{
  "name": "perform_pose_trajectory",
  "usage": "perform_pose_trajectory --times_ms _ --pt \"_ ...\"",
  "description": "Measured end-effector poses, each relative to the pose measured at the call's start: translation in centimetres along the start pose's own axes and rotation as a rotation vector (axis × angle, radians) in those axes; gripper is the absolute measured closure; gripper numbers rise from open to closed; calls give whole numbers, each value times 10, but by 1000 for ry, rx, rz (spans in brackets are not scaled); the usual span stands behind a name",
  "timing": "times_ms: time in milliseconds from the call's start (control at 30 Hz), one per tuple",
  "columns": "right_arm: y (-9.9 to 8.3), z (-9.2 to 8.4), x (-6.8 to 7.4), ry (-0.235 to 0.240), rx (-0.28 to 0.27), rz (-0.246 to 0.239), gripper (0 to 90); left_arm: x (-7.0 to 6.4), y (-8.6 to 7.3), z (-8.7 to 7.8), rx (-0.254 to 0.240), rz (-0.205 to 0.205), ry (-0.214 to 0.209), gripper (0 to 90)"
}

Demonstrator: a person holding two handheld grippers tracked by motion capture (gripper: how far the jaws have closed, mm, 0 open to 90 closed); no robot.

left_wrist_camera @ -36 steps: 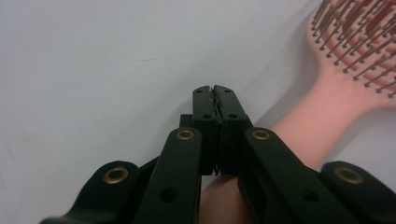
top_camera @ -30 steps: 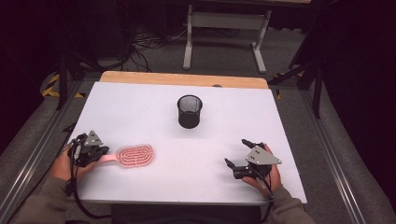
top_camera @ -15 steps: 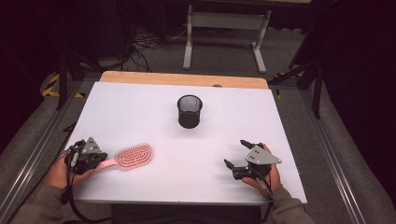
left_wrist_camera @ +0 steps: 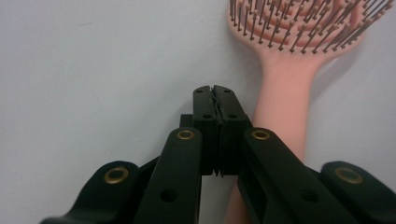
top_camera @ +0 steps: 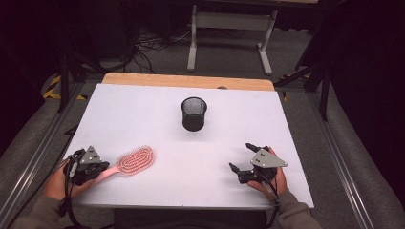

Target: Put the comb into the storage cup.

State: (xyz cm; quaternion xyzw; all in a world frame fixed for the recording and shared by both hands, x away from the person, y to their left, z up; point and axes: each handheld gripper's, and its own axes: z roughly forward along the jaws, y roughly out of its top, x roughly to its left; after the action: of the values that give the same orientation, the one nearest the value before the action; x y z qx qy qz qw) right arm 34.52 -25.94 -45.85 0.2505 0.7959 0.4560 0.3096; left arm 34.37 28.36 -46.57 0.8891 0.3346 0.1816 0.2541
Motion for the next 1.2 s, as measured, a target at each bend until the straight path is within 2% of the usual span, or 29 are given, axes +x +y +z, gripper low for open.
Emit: perform_pose_trajectory --times_ms 533,667,800,900,1000,1067,1133,1200 --pt "0 1 0 3 4 -4 102 1 2 -3 3 20 5 839" --pt "0 0 -1 3 4 0 102 4 4 -8 -12 14 19 793" --pt "0 1 0 3 6 -7 103 6 6 -14 -1 15 22 698" --pt "0 1 -1 4 6 -5 103 9 9 -20 -2 24 20 577" --pt "-1 1 0 4 7 -6 103 10 12 -22 16 35 2 437" --pt "-1 1 0 -1 6 -5 104 11 15 -23 25 24 -18 357" --pt "-1 1 -1 -6 4 -2 104 12 19 -23 55 40 -34 247" --pt "-1 1 -1 -5 7 0 104 11 22 -22 76 53 -57 213"
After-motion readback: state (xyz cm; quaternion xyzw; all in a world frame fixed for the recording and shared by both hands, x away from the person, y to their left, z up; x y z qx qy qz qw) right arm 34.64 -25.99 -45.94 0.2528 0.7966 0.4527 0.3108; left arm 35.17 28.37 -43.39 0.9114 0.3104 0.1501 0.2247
